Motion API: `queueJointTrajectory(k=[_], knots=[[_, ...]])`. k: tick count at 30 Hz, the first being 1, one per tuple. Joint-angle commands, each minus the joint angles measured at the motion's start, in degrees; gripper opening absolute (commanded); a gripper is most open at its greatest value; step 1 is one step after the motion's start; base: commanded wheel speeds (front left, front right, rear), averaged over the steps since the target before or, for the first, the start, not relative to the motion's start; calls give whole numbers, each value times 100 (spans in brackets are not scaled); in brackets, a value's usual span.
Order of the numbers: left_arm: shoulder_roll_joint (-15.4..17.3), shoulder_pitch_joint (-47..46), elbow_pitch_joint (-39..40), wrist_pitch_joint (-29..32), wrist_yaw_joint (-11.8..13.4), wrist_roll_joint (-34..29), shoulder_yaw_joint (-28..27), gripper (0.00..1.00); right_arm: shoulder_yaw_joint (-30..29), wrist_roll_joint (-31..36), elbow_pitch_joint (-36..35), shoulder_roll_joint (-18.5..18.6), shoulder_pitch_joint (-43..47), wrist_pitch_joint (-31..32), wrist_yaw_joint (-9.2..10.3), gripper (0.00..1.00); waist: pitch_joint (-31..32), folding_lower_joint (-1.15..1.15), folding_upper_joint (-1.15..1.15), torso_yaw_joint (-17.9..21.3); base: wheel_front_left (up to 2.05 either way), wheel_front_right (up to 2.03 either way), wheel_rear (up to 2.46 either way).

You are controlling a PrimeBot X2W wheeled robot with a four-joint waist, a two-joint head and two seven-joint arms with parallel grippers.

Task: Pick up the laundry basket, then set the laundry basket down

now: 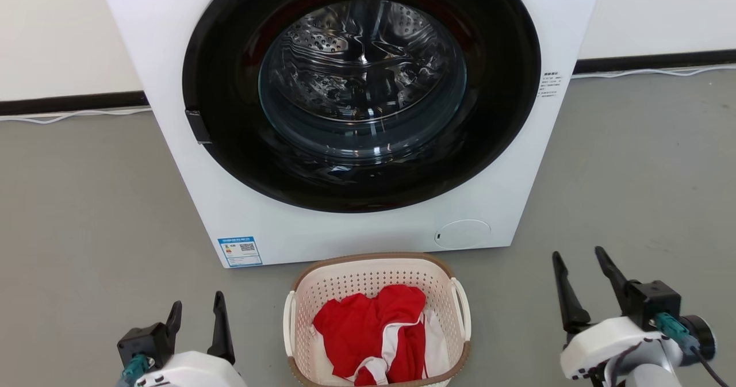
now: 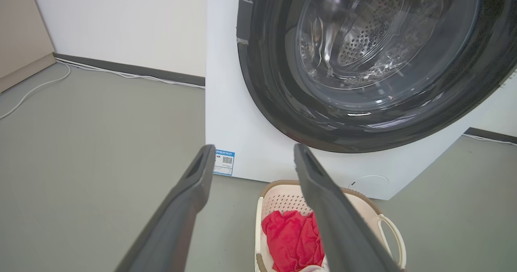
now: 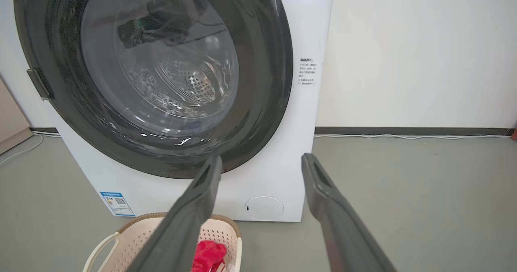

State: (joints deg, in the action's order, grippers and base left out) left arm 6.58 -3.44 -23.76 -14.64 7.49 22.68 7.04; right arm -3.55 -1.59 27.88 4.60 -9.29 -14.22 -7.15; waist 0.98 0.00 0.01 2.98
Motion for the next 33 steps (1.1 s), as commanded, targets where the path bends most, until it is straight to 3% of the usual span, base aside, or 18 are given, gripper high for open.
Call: queueJointTrajectory(k=[1, 10, 11, 18, 22, 33], knots=[[24, -60, 174, -36, 8, -96, -223, 100, 67, 33, -207, 31, -25, -77, -34, 100, 19, 0, -1, -28, 0, 0, 0], [-66, 66, 285, -36, -15, -246, -427, 100, -100, 112, -331, -5, 169, -58, -34, 100, 70, 0, -1, -124, 0, 0, 0], [-113, 191, 138, 0, 0, -217, -246, 0, -222, 98, -166, -23, 229, 1, 1, 0, 70, 0, -1, -126, 0, 0, 0], [-152, 239, -75, 61, -29, -69, -277, 0, -251, -57, 59, -80, 296, 83, 6, 0, 68, 1, -1, -137, 0, 0, 0], [-159, 226, -38, 134, -77, 162, -317, 0, -268, -357, 16, -83, 294, 170, 4, 0, 74, 13, -1, -142, 0, 0, 0], [-178, 189, 66, 304, -209, 796, -399, 0, -230, -1181, -148, -91, 328, 311, 1, 0, 45, 0, -1, -156, 0, 0, 0]])
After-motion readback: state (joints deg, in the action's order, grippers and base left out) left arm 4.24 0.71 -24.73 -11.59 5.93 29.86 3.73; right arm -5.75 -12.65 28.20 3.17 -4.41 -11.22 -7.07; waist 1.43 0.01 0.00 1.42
